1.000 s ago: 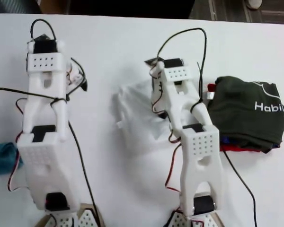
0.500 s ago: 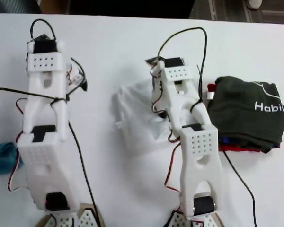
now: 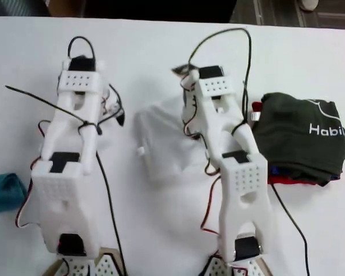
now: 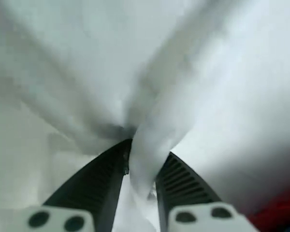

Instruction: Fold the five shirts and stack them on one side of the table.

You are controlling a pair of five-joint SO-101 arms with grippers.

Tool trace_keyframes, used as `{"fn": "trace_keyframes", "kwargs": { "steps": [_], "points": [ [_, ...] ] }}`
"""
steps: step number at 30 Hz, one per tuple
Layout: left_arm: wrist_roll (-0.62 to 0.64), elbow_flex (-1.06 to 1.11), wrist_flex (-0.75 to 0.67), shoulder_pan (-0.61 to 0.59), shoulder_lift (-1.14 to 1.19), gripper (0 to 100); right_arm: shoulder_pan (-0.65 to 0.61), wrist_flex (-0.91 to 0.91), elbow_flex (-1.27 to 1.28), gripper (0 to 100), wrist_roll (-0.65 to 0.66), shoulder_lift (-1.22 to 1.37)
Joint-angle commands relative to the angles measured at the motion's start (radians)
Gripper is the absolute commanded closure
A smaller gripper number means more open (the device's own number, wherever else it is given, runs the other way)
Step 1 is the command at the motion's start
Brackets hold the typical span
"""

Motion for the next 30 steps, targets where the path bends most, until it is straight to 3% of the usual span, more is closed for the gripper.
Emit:
{"fn": "trace_keyframes", "kwargs": {
  "steps": [1, 16, 30],
  "points": [
    [-0.002, 0.002, -0.012, 0.006, -0.08, 77, -0.013, 0.012, 0.046, 97.6, 0.009, -0.176],
    [-0.002, 0.002, -0.008, 0.005, -0.08, 77, 0.056, 0.005, 0.242, 97.6, 0.141, -0.596],
    [-0.002, 0.004, -0.011, 0.005, -0.08, 77, 0.228, 0.005, 0.236, 97.6, 0.173, -0.642]
  ]
}}
